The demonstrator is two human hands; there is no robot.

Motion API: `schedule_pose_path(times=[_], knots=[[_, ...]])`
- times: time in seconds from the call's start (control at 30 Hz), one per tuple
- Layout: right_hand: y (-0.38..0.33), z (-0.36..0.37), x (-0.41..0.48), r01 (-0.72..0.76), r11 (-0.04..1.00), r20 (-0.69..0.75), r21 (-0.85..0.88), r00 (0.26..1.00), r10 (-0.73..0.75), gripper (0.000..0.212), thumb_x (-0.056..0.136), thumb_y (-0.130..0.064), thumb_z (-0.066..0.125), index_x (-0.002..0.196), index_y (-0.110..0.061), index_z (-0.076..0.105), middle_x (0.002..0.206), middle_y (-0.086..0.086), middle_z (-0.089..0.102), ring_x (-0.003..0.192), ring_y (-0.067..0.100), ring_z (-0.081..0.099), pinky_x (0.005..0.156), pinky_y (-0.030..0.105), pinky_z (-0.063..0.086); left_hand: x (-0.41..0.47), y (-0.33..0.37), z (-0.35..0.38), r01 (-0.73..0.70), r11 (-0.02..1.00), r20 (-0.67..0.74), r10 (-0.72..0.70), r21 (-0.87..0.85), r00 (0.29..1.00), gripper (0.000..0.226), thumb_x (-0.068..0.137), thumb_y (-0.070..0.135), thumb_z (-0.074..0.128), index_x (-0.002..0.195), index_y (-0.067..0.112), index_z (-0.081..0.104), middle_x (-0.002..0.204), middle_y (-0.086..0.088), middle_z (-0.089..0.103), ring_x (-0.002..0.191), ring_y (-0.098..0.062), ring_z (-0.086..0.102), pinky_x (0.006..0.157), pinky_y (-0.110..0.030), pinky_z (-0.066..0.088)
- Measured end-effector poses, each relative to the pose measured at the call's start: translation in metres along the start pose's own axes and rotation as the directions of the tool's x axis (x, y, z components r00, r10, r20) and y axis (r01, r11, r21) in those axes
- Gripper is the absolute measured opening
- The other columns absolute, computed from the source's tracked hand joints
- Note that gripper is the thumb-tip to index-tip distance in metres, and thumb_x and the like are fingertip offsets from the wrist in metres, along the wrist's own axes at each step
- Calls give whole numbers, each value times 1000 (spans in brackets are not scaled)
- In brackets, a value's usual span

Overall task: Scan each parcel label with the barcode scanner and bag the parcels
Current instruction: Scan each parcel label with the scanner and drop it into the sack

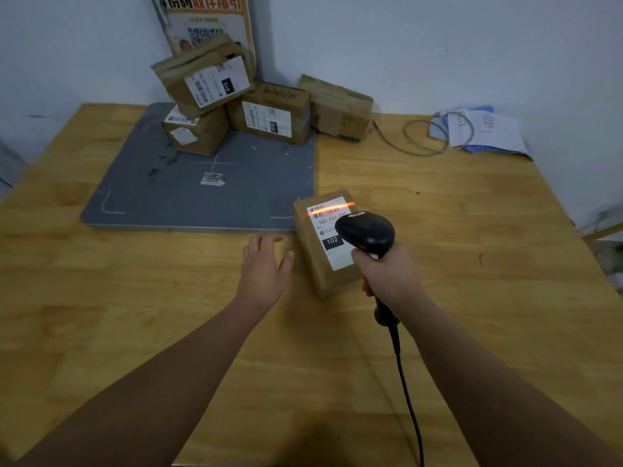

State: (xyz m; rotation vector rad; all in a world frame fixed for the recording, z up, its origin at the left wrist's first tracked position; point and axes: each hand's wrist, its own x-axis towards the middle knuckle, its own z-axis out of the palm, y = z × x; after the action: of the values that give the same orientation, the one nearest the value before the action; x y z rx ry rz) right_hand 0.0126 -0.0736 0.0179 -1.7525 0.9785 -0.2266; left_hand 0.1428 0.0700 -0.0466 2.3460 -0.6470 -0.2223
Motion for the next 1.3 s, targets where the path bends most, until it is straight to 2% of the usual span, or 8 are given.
schedule_pose_path(times=[0.1, 0.2, 0.3, 0.43, 0.57, 0.73, 1.1, 1.3], knots=[[0, 1, 0, -2, 1000, -8, -11, 1000, 2, 20, 86, -15, 61, 69, -6, 57, 53, 7, 52, 40, 12, 50, 41, 20, 42, 7, 10, 4, 257, 942, 212, -211, -216, 954, 56, 96, 41, 52, 142, 13, 38, 143, -8, 41, 128, -25, 45, 101, -34, 40], [0, 1, 0, -21, 1000, -11, -10, 1000, 21, 19, 87, -16, 62, 71, -6, 58, 53, 7, 52, 39, 12, 51, 39, 19, 42, 21, 18, 13, 628, 659, 543, -375, -414, 751, 85, 84, 60, 60, 149, 14, 29, 149, -7, 40, 132, -28, 43, 107, -40, 40], [0, -1, -1, -24, 1000, -18, -16, 1000, 24, 19, 87, -15, 62, 72, -5, 58, 54, 8, 53, 39, 11, 50, 39, 19, 42, 35, 23, 23, 697, 548, 615, -367, -464, 698, 82, 79, 48, 72, 144, 12, 36, 140, -7, 51, 124, -25, 50, 100, -38, 45], [-2, -4, -5, -11, 1000, -16, -13, 1000, 10, 17, 87, -15, 62, 74, -5, 60, 56, 7, 54, 42, 12, 52, 41, 17, 43, 37, 28, 29, 664, 526, 605, -313, -532, 732, 45, 85, 31, 71, 123, 13, 56, 119, -2, 65, 97, -14, 60, 86, -31, 47], [-3, -6, -16, 43, 999, -18, -2, 999, -43, 20, 88, -12, 62, 74, 3, 60, 57, 11, 53, 41, 9, 49, 40, 14, 42, 35, 26, 25, 515, 612, 480, -239, -601, 844, 42, 82, 24, 75, 119, 23, 55, 119, 3, 65, 110, -17, 60, 99, -36, 48], [-3, -4, -30, 89, 995, -61, 40, 994, -87, 26, 84, -6, 62, 72, 15, 56, 57, 19, 51, 45, 16, 49, 42, 18, 39, 37, 25, 10, 384, 698, 326, -224, -604, 919, 52, 80, 19, 77, 126, 16, 53, 111, 4, 61, 106, -16, 59, 74, -17, 48], [2, 6, -48, 136, 986, -63, 93, 989, -131, 25, 84, -3, 60, 73, 18, 51, 61, 30, 52, 50, 21, 48, 43, 19, 39, 32, 18, -7, 331, 744, 252, -222, -581, 942, 58, 79, 19, 79, 130, 13, 52, 113, 4, 61, 96, -6, 59, 58, -9, 45], [4, 7, -63, 202, 971, 28, 132, 978, -207, 30, 88, -8, 63, 70, 14, 54, 60, 31, 52, 45, 16, 50, 46, 19, 42, -8, 21, -24, 332, 724, 198, -267, -605, 943, 57, 78, 23, 79, 127, 13, 51, 105, 9, 59, 98, -8, 59, 69, -15, 47]])
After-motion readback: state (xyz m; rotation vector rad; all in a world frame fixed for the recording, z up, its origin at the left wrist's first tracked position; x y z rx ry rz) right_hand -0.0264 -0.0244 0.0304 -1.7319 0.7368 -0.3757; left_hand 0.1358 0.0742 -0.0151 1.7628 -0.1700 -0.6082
